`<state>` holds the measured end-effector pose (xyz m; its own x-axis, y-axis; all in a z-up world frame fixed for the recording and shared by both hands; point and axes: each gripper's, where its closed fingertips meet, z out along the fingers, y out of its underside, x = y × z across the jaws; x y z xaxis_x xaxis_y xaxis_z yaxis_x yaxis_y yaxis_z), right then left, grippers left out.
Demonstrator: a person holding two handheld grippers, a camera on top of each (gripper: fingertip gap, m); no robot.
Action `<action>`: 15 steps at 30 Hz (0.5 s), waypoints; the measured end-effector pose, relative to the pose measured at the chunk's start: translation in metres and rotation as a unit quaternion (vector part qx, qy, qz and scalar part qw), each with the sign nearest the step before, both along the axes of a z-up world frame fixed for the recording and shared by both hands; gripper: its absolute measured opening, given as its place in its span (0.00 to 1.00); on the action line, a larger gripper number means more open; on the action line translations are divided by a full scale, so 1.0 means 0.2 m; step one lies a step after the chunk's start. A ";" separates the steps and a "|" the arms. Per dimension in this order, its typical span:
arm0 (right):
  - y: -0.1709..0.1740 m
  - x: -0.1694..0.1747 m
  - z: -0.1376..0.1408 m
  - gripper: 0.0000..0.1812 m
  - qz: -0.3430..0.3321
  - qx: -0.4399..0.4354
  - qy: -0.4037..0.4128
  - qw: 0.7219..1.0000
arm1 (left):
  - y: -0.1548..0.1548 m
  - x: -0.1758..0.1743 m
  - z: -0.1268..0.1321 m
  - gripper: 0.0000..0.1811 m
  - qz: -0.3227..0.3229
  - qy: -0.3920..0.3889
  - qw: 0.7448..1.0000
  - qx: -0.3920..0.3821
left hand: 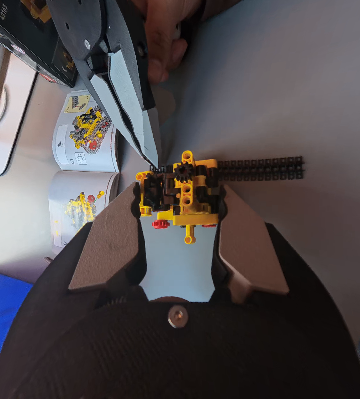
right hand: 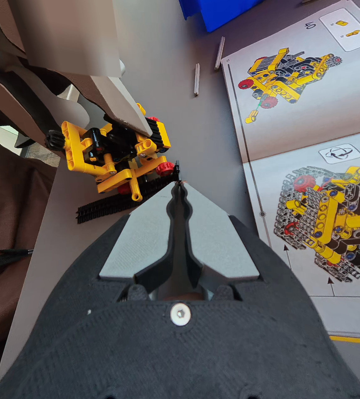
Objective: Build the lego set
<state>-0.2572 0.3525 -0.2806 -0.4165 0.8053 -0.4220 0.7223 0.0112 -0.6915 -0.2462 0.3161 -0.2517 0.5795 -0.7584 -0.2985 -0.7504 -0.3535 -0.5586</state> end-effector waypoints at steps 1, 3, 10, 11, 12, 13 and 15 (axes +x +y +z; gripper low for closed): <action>0.00 0.00 0.00 0.00 0.000 0.000 0.000 1.000 | 0.00 0.00 0.00 0.39 -0.001 -0.004 1.000 0.002; 0.00 0.00 0.00 0.00 0.000 0.000 0.000 1.000 | 0.00 0.01 0.00 0.39 -0.003 -0.018 1.000 0.000; 0.00 0.00 0.00 0.00 0.000 0.000 0.000 1.000 | 0.02 0.03 0.03 0.39 0.012 -0.053 0.998 0.021; 0.00 0.00 0.00 0.00 -0.001 -0.001 0.000 1.000 | 0.01 0.04 0.02 0.39 0.011 -0.055 0.998 0.017; 0.00 0.00 0.00 0.00 -0.001 0.000 0.000 1.000 | 0.01 0.04 0.00 0.39 0.010 -0.053 0.998 0.014; 0.00 0.00 0.00 0.00 -0.002 0.000 -0.001 1.000 | 0.00 0.04 -0.01 0.39 0.010 -0.051 0.999 0.013; 0.00 0.00 0.00 0.00 -0.001 -0.003 0.000 1.000 | 0.00 0.04 -0.01 0.39 0.013 -0.056 0.998 0.012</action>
<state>-0.2575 0.3529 -0.2803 -0.4140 0.8039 -0.4271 0.7226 0.0050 -0.6912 -0.2383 0.3153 -0.2546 0.6300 -0.7358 -0.2484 -0.6731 -0.3578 -0.6472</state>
